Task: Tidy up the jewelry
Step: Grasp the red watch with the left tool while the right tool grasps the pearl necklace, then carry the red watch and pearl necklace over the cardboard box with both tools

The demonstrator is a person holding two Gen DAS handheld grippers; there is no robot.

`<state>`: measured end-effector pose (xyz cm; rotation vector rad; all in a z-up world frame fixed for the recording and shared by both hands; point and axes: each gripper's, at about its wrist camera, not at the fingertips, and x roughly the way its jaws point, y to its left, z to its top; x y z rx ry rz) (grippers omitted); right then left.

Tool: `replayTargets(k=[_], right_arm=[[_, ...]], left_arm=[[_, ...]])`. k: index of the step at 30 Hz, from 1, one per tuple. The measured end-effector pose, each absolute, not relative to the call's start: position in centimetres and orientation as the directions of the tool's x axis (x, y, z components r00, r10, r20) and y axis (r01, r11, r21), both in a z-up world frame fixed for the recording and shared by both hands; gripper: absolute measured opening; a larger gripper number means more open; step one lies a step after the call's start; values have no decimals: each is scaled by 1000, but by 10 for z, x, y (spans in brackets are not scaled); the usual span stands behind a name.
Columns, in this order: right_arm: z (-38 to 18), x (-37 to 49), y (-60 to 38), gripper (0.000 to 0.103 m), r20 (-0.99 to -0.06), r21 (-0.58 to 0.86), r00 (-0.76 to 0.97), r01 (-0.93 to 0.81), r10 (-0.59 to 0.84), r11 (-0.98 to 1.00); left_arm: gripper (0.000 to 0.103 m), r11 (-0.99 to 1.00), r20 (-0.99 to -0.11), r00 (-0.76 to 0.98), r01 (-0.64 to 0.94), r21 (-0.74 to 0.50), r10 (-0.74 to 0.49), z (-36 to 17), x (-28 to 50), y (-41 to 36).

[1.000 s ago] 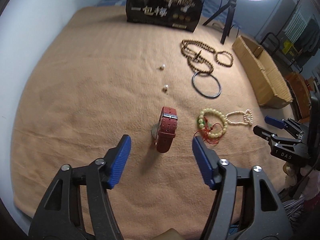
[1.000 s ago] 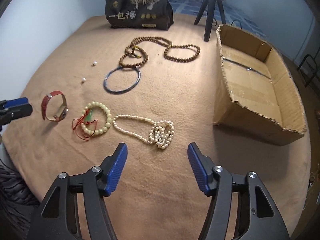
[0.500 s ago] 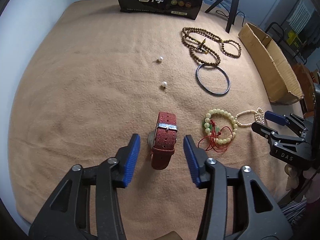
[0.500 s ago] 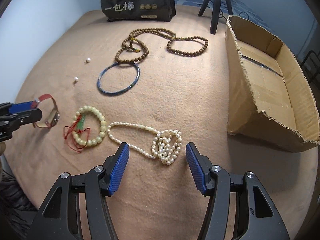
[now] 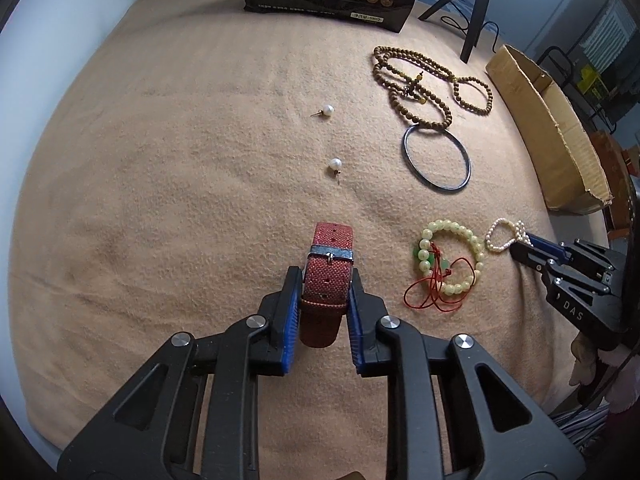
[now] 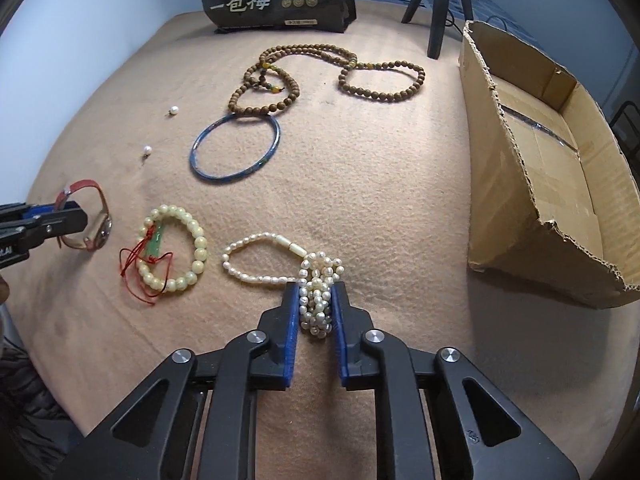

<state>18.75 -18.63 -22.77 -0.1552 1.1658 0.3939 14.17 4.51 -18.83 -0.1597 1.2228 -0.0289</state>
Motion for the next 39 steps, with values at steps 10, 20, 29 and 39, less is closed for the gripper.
replayTargets(k=[10, 20, 29, 39], right_arm=[[-207, 182, -188, 9, -895, 114, 356, -402, 270, 908], [-165, 180, -195, 8, -841, 156, 422, -411, 339, 898], [-119, 182, -209, 8, -774, 177, 505, -407, 382, 896], [-79, 193, -252, 8, -701, 181, 618, -330, 357, 926]], left_arm=[[20, 987, -904, 414, -59, -148, -111, -166, 141, 43], [20, 987, -859, 496, -27, -160, -126, -135, 141, 35], [20, 982, -813, 557, 28, -187, -171, -104, 146, 14], [20, 967, -765, 593, 115, -229, -252, -75, 157, -27]])
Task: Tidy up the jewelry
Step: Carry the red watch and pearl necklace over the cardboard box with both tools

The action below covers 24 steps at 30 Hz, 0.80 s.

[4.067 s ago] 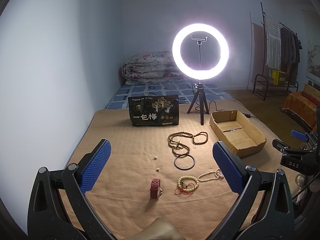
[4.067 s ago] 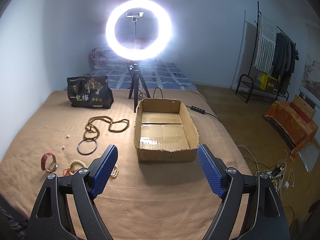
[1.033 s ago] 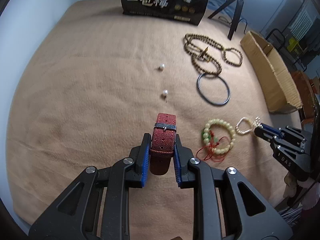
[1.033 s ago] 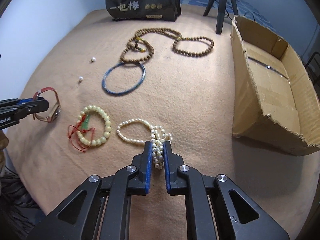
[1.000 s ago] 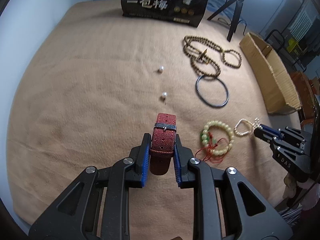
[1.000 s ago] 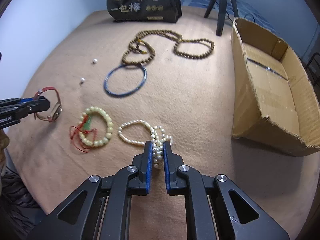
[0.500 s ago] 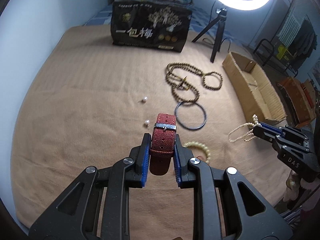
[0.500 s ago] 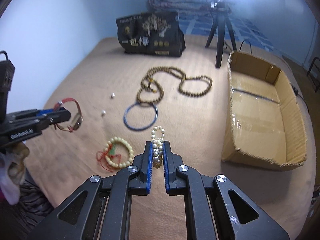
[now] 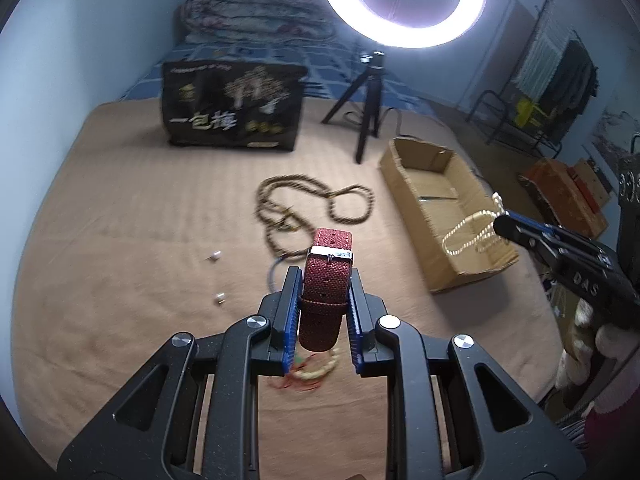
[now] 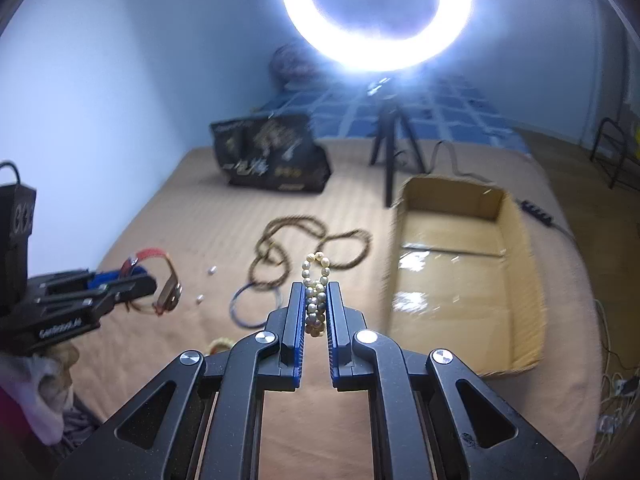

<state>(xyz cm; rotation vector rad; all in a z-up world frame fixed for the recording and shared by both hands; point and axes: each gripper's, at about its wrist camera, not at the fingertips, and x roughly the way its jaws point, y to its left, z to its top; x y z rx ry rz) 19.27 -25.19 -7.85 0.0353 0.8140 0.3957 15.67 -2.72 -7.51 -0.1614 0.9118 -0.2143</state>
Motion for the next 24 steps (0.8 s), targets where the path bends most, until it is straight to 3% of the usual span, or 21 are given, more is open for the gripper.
replayTargets(k=[9, 24], right_arm=[[-69, 208, -309, 8, -679, 177, 683, -204, 269, 963], [-109, 228, -356, 8, -757, 196, 620, -86, 206, 977]], left_arm=[[20, 947, -749, 579, 196, -254, -321, -65, 176, -75], [20, 906, -745, 524, 321, -275, -412, -81, 230, -163]])
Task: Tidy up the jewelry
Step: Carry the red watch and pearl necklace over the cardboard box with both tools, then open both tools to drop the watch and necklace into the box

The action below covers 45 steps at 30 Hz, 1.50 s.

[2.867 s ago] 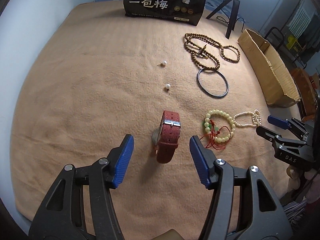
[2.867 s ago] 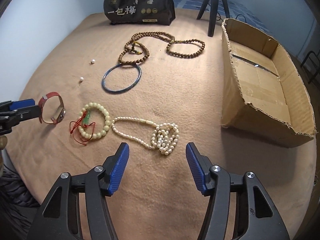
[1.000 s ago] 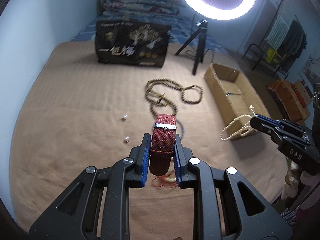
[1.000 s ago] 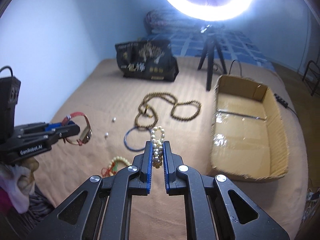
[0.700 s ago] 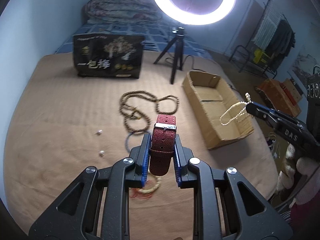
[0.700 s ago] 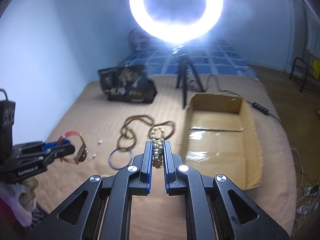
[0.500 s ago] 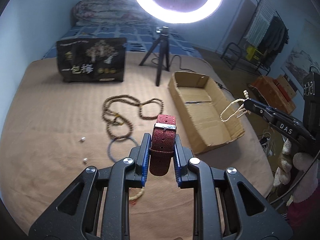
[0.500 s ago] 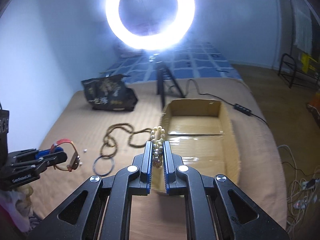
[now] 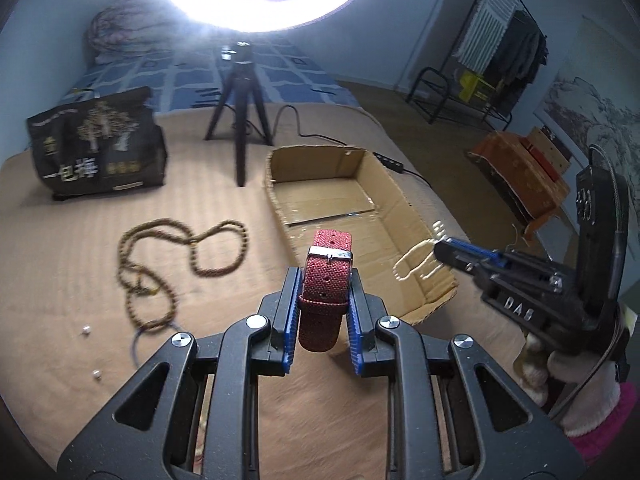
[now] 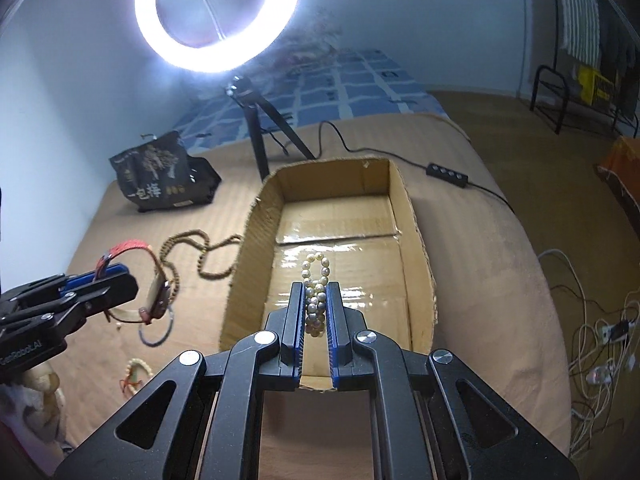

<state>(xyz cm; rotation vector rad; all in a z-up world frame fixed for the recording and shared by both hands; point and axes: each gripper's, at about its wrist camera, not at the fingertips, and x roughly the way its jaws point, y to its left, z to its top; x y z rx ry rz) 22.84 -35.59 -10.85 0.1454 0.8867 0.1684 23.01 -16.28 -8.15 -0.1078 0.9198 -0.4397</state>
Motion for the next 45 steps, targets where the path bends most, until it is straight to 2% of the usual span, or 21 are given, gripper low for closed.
replayTargets(k=[9, 21, 22, 24, 26, 39, 40, 43, 45], right_arm=[[-127, 237, -370, 8, -792, 201, 583, -35, 184, 979], [-132, 237, -380, 9, -804, 187, 576, 5, 150, 982], [-132, 237, -380, 9, -806, 183, 574, 7, 146, 983], [-132, 237, -380, 13, -806, 177, 575, 9, 140, 984], [-131, 237, -379, 19, -803, 176, 579, 7, 140, 984], [-116, 227, -371, 19, -775, 174, 615, -9, 143, 985], [-114, 226, -370, 20, -771, 176, 619, -14, 147, 984], [-109, 222, -363, 37, -758, 182, 632, -31, 161, 983], [-106, 220, -358, 40, -749, 184, 641, -45, 170, 982]], left_arm=[[20, 891, -780, 453, 347, -293, -433, -113, 246, -190], [20, 885, -788, 441, 377, -271, -429, -118, 246, -208], [21, 887, -788, 447, 379, -263, -424, -117, 245, -208], [35, 890, -785, 455, 375, -258, -420, -115, 244, -206], [36, 893, -783, 462, 370, -256, -416, -113, 243, -203], [36, 919, -761, 531, 325, -223, -372, -92, 236, -164], [36, 922, -760, 537, 320, -219, -367, -90, 235, -159], [36, 930, -758, 552, 306, -203, -348, -86, 232, -142], [36, 936, -754, 567, 292, -194, -333, -81, 229, -128]])
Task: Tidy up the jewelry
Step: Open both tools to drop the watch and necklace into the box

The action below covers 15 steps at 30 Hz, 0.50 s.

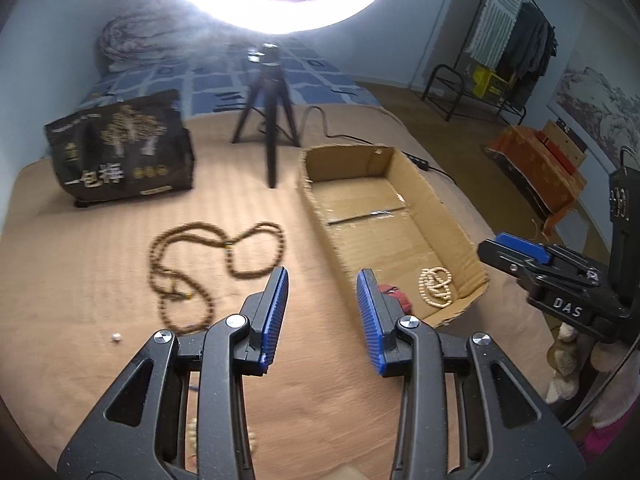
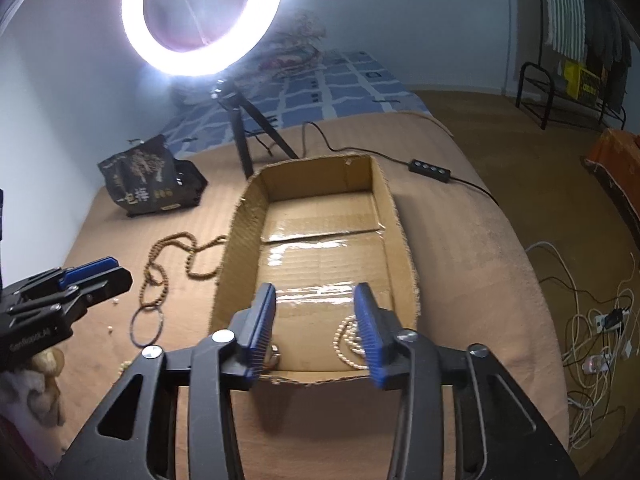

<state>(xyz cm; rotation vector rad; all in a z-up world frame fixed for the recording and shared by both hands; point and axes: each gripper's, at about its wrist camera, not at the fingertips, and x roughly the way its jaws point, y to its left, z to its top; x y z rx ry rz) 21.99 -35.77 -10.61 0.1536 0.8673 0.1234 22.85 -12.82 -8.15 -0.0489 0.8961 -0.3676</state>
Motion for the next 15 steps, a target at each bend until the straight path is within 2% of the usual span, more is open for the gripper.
replayTargets(k=[3, 5, 15], right_arm=[[-100, 217, -346, 44, -734, 186, 652, -77, 191, 980], [-98, 214, -339, 53, -723, 190, 661, -91, 203, 977], [-97, 213, -277, 53, -714, 183, 639, -226, 287, 957]], left_arm=[[36, 947, -750, 588, 272, -168, -302, -74, 225, -108], [36, 953, -749, 599, 259, -154, -284, -71, 223, -94], [36, 980, -777, 598, 129, -148, -196, -83, 224, -9]])
